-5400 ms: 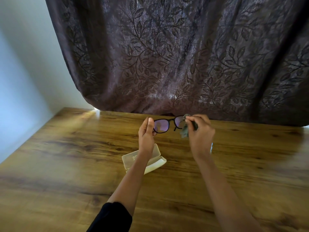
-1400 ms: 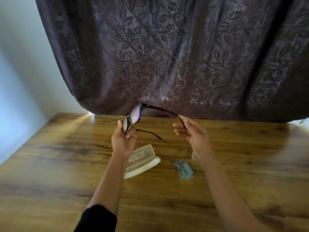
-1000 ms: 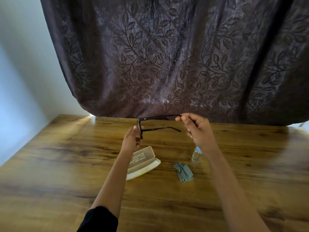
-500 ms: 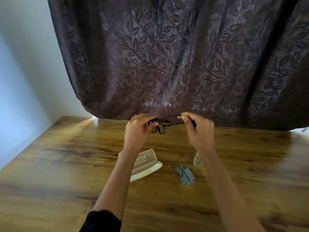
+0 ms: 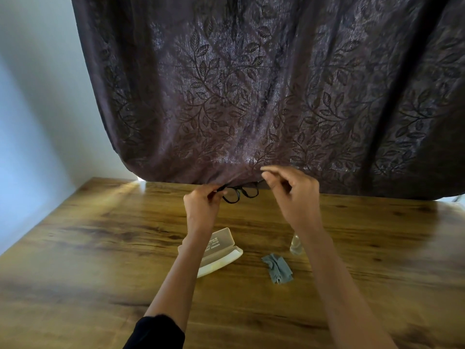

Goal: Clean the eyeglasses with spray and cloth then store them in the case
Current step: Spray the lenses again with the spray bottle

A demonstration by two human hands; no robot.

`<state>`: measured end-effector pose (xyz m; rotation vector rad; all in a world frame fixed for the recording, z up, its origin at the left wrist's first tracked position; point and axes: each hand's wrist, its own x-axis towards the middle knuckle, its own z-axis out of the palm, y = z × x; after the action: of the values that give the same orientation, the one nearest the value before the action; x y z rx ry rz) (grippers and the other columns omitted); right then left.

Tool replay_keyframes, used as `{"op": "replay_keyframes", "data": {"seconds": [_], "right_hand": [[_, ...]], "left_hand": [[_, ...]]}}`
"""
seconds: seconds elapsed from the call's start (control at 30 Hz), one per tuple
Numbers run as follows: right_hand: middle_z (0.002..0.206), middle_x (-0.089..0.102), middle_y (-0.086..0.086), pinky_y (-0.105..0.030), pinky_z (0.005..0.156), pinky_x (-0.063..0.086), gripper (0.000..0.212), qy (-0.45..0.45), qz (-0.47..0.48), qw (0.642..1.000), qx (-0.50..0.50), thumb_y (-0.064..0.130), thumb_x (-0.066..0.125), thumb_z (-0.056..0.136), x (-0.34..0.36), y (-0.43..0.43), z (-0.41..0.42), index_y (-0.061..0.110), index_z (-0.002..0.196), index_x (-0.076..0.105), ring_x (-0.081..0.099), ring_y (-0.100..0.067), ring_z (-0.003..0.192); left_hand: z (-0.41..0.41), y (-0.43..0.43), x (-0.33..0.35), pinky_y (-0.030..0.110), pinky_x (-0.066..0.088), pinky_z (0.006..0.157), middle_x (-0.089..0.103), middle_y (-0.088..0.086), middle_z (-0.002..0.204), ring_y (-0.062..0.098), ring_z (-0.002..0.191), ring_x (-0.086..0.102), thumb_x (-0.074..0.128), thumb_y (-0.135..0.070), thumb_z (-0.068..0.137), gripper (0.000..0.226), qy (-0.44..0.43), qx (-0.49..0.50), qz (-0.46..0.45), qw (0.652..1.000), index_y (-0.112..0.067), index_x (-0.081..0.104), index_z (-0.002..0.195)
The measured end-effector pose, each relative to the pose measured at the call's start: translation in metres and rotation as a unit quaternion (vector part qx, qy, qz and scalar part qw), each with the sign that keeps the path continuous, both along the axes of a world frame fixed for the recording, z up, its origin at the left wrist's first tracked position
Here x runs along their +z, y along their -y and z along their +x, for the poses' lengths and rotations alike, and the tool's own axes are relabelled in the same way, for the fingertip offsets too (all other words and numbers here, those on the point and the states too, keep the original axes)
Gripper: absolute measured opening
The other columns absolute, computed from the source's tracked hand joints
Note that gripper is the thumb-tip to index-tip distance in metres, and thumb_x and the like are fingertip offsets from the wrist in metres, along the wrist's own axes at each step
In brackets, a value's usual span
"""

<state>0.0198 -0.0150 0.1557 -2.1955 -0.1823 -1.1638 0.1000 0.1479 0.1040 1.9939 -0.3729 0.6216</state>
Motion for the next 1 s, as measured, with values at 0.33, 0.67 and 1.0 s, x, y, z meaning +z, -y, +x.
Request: {"op": "replay_keyframes", "data": {"seconds": [0.33, 0.67, 1.0], "right_hand": [[0.076, 0.063, -0.009, -0.026, 0.042, 0.036, 0.025, 0.135, 0.193, 0.966, -0.11, 0.018, 0.043, 0.095, -0.022, 0.044, 0.0, 0.011, 0.103, 0.066, 0.05, -0.016, 0.052], [0.114, 0.054, -0.01, -0.035, 0.08, 0.05, 0.047, -0.153, 0.186, 0.952, -0.189, 0.043, 0.044, 0.087, -0.135, 0.064, -0.004, 0.014, 0.123, 0.051, 0.055, -0.024, 0.101], [0.115, 0.053, -0.004, -0.034, 0.082, 0.047, 0.045, -0.226, 0.145, 0.945, -0.185, 0.022, 0.064, 0.083, -0.168, 0.059, -0.005, 0.014, 0.125, 0.049, 0.048, -0.014, 0.101]], "left_hand": [[0.011, -0.001, -0.012, 0.005, 0.048, 0.067, 0.071, -0.004, 0.076, 0.007, 0.073, 0.067, 0.068, -0.009, 0.081, 0.011, -0.139, -0.009, -0.187, 0.972, -0.015, 0.073, 0.088], [0.016, 0.007, -0.02, 0.006, 0.049, 0.064, 0.071, 0.003, 0.08, 0.006, 0.073, 0.068, 0.068, -0.004, 0.08, 0.01, -0.181, -0.031, -0.232, 0.955, -0.007, 0.071, 0.089], [0.02, 0.008, -0.026, 0.014, 0.054, 0.068, 0.072, 0.005, 0.08, 0.002, 0.064, 0.068, 0.066, -0.005, 0.082, 0.01, -0.207, -0.035, -0.237, 0.949, -0.002, 0.07, 0.091]]}}
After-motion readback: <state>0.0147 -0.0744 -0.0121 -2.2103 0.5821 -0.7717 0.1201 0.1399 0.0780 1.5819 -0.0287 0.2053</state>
